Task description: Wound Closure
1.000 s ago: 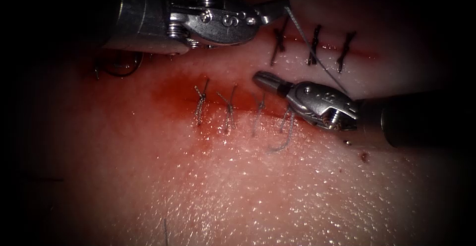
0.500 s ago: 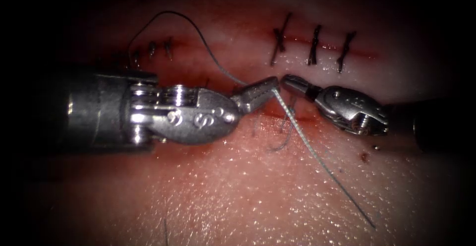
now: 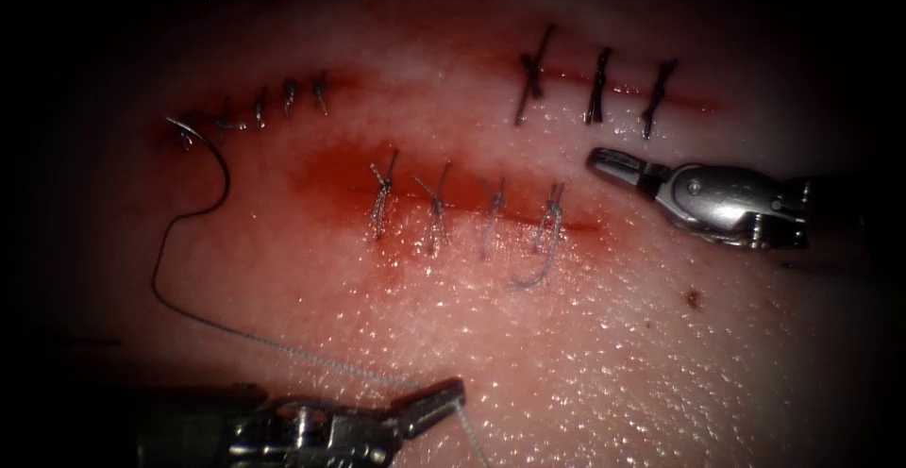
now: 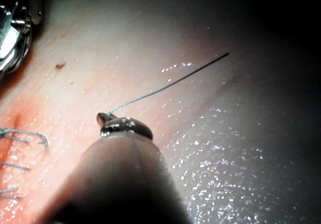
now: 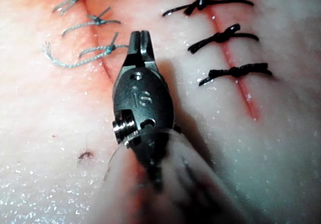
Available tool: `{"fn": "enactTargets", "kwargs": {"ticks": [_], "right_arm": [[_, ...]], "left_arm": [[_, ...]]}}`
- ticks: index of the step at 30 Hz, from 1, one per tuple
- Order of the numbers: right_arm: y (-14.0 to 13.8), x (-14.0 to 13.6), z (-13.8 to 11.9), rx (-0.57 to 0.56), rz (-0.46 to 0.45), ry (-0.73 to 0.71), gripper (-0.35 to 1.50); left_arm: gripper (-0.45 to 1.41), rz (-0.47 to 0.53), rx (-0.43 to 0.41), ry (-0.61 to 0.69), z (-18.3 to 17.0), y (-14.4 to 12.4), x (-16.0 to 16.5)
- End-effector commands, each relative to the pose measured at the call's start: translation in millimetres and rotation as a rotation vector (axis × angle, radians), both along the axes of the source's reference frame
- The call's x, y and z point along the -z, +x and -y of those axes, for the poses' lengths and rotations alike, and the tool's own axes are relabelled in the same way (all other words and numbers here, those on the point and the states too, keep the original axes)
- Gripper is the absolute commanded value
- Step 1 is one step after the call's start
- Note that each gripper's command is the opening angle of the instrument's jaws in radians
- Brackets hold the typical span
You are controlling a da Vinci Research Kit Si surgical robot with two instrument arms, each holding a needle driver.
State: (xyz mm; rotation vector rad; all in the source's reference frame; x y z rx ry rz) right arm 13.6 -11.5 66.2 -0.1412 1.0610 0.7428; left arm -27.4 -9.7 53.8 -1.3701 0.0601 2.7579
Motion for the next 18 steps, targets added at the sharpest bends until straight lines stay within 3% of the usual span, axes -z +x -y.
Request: {"fn": "enactTargets", "kwargs": {"ticks": [1,2,3,4,5,9,10,11,18], "right_arm": [[0.8,-0.4,0.6,0.025,-0.012,0.012,-0.03],[0.9,-0.4,0.6,0.045,-0.027,0.017,0.04],[1.1,-0.4,0.6,0.078,-0.052,0.023,0.49],[1.2,-0.4,0.5,0.083,-0.056,0.023,0.71],[1.4,-0.5,0.3,0.095,-0.055,0.014,1.04],[1.8,-0.7,0.1,0.105,-0.044,-0.005,1.26],[1.8,-0.7,0.1,0.107,-0.046,-0.005,1.3],[1.7,-0.6,0.2,0.107,-0.049,-0.007,1.28],[1.2,0.2,0.8,0.101,-0.063,-0.072,1.04]], "left_arm": [[0.17,0.025,0.0,0.049,1.5,-0.3,-0.9],[0.54,0.046,0.007,0.102,2.2,-0.2,-1.1],[1.08,0.104,0.017,0.22,3.2,0.5,-1.4],[1.21,0.125,0.025,0.268,3.5,0.8,-1.4],[1.3,0.145,0.05,0.339,3.9,2.0,-1.2],[1.31,0.144,0.073,0.373,4.7,4.9,-0.1],[1.35,0.152,0.067,0.39,5.3,6.9,0.8],[1.31,0.147,0.068,0.396,5.9,8.6,1.5],[1.16,0.168,0.06,0.415,7.2,12.7,4.9]]}}
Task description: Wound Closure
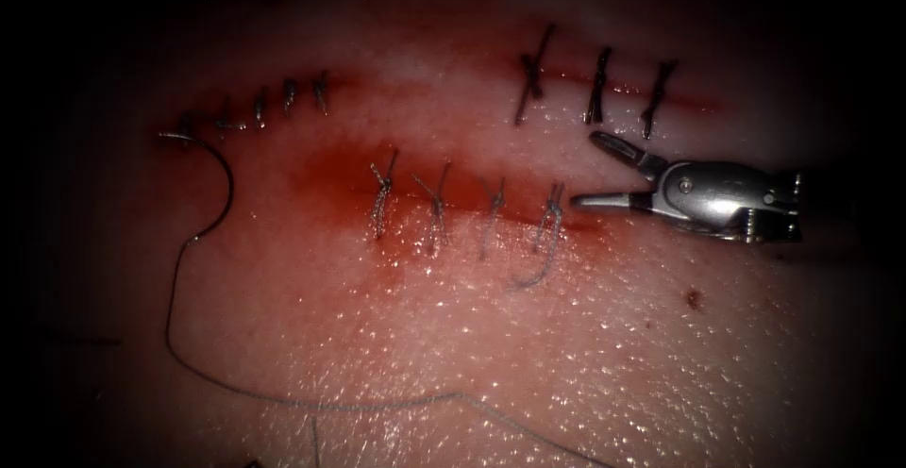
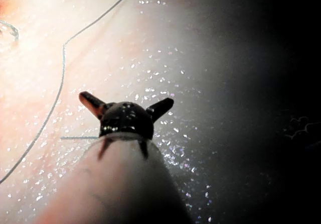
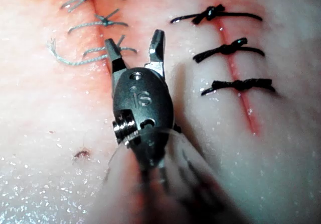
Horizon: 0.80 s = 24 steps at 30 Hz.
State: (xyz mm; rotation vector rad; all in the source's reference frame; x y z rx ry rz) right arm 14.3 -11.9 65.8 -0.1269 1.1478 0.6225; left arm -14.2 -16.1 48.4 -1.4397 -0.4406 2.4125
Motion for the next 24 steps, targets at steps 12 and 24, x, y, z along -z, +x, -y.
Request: {"fn": "enactTargets", "kwargs": {"ticks": [12,24], "right_arm": [[0.3,4.3,0.2,0.093,0.1,0.07,1.03],[0.3,2.8,1.6,0.138,0.152,0.097,0.99]], "left_arm": [[0.61,-0.062,0.158,-0.247,-11.5,-11.6,1.2],[0.51,-0.329,0.125,-0.216,-16.9,-19.3,-14.3]]}}
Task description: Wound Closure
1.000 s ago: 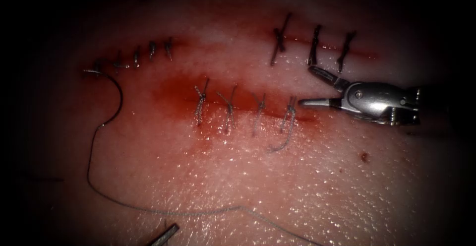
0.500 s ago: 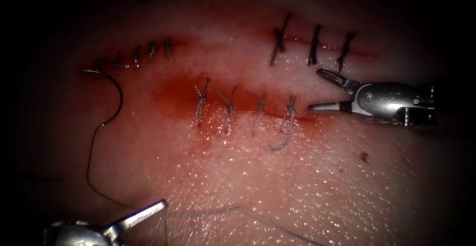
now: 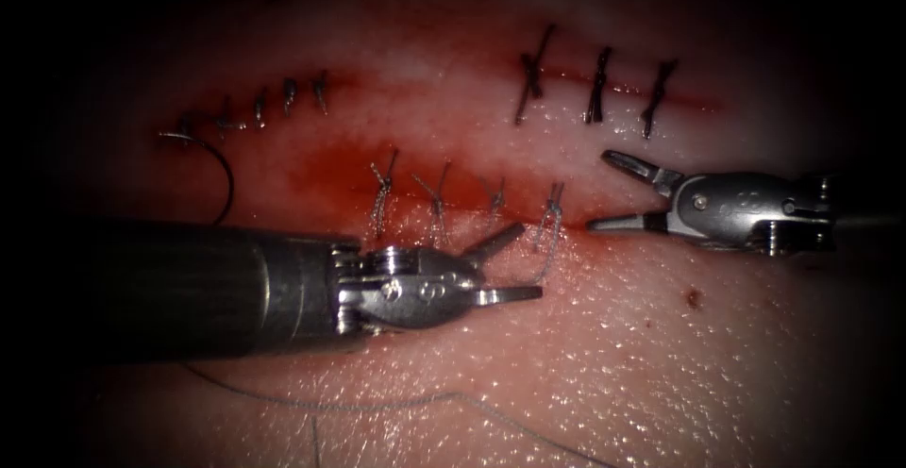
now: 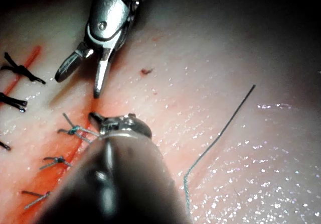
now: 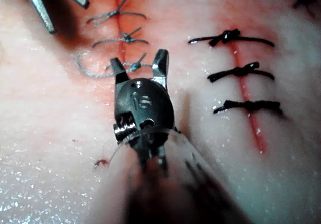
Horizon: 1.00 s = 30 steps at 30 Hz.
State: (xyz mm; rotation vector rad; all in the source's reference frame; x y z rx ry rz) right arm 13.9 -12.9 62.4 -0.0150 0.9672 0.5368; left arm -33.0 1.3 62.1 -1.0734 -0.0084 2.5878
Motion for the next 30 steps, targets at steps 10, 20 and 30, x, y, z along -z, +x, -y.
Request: {"fn": "enactTargets", "kwargs": {"ticks": [10,20,30], "right_arm": [[0.8,-0.7,1.0,0.007,0.007,0.004,0.99],[0.8,-0.6,1.2,0.01,0.008,0.005,0.99],[1.0,-0.8,1.4,0.012,0.012,0.005,0.99]], "left_arm": [[0.22,-0.041,-0.056,0.028,1.9,-1.2,-6.5],[0.07,-0.057,-0.075,0.043,2.3,-0.9,-7.1],[0.22,-0.075,-0.074,0.077,2.9,-1.0,-8.1]]}}
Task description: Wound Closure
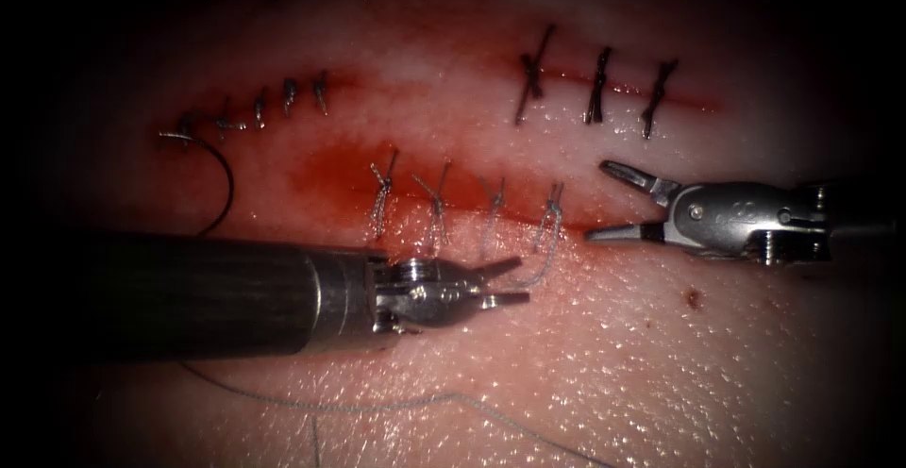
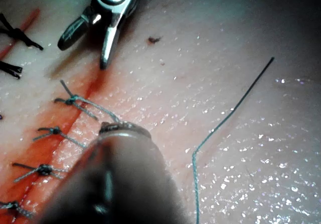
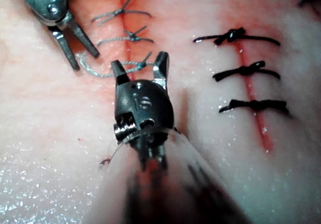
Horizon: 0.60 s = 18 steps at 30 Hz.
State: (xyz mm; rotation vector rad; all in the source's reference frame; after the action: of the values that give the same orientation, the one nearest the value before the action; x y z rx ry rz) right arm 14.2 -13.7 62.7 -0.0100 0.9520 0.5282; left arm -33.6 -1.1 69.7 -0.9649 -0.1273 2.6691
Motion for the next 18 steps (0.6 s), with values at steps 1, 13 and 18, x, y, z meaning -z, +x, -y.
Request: {"fn": "enactTargets", "kwargs": {"ticks": [1,13,18], "right_arm": [[0.7,-0.6,0.6,0.001,-0.002,0.001,0.99],[3.4,-1.8,2.4,0.222,0.078,-0.175,1.06],[6.2,-2.4,3.0,0.29,0.119,-0.317,1.25]], "left_arm": [[0.21,0.002,0.001,0.008,0.6,-0.4,-0.7],[-0.45,-0.006,0.04,0.004,-0.7,1.0,0.4],[-0.45,0.01,0.101,-0.008,-1.7,1.2,2.7]]}}
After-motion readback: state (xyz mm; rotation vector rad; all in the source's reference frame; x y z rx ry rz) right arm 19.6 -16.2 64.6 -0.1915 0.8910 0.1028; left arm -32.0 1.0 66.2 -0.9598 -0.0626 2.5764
